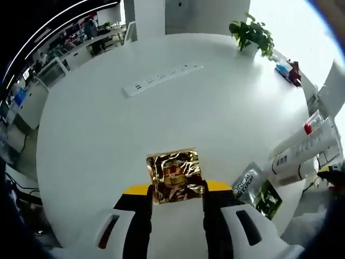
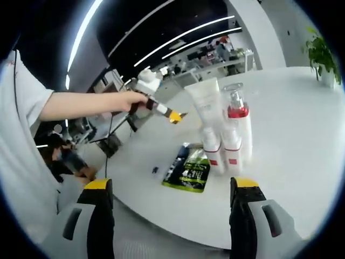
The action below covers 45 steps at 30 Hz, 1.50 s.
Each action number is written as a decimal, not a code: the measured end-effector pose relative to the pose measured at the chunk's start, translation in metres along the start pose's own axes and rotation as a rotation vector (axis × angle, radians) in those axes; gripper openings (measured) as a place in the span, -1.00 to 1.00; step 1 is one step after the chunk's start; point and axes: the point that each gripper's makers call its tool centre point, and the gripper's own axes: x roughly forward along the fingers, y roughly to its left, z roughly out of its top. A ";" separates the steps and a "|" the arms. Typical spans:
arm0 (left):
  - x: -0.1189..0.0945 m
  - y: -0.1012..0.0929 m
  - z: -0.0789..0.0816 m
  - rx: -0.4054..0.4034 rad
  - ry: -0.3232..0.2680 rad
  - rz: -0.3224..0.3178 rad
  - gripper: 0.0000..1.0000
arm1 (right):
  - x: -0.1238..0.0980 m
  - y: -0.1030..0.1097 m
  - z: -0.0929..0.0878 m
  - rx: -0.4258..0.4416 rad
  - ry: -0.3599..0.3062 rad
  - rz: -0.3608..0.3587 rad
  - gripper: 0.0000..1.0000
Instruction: Arrange the skincare products in the storage area until every visible bottle or jar stands upright without overlapping.
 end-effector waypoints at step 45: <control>-0.014 -0.067 -0.111 -0.394 0.032 0.195 -0.35 | -0.002 0.023 0.001 -0.053 -0.029 0.136 0.73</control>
